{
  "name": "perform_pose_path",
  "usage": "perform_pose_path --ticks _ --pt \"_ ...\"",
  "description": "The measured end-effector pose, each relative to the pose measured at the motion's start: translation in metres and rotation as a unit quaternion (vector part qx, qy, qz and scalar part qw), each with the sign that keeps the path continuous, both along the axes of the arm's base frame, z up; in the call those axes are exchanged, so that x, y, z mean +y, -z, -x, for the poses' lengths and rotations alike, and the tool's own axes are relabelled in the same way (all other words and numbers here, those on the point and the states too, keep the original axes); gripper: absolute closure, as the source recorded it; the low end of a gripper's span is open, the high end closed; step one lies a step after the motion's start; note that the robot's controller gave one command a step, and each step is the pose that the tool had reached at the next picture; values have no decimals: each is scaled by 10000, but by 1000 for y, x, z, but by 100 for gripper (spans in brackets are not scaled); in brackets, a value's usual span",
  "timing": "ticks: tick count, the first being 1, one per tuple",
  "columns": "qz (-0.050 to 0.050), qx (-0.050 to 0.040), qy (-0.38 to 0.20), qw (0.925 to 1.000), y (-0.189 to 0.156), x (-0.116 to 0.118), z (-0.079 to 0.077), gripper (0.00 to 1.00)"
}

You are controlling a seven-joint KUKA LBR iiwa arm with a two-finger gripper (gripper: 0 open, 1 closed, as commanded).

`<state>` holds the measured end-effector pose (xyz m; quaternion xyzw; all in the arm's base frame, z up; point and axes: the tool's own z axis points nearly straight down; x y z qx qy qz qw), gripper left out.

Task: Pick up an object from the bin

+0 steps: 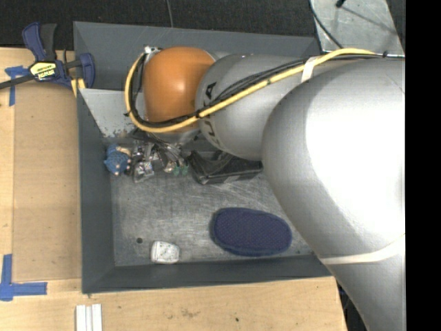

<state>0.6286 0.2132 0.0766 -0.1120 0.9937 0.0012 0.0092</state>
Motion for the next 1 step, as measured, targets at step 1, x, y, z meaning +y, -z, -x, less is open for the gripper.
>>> perform_pose_path --ticks 1 --pt "64 118 -3 9999 4 -3 5 0"
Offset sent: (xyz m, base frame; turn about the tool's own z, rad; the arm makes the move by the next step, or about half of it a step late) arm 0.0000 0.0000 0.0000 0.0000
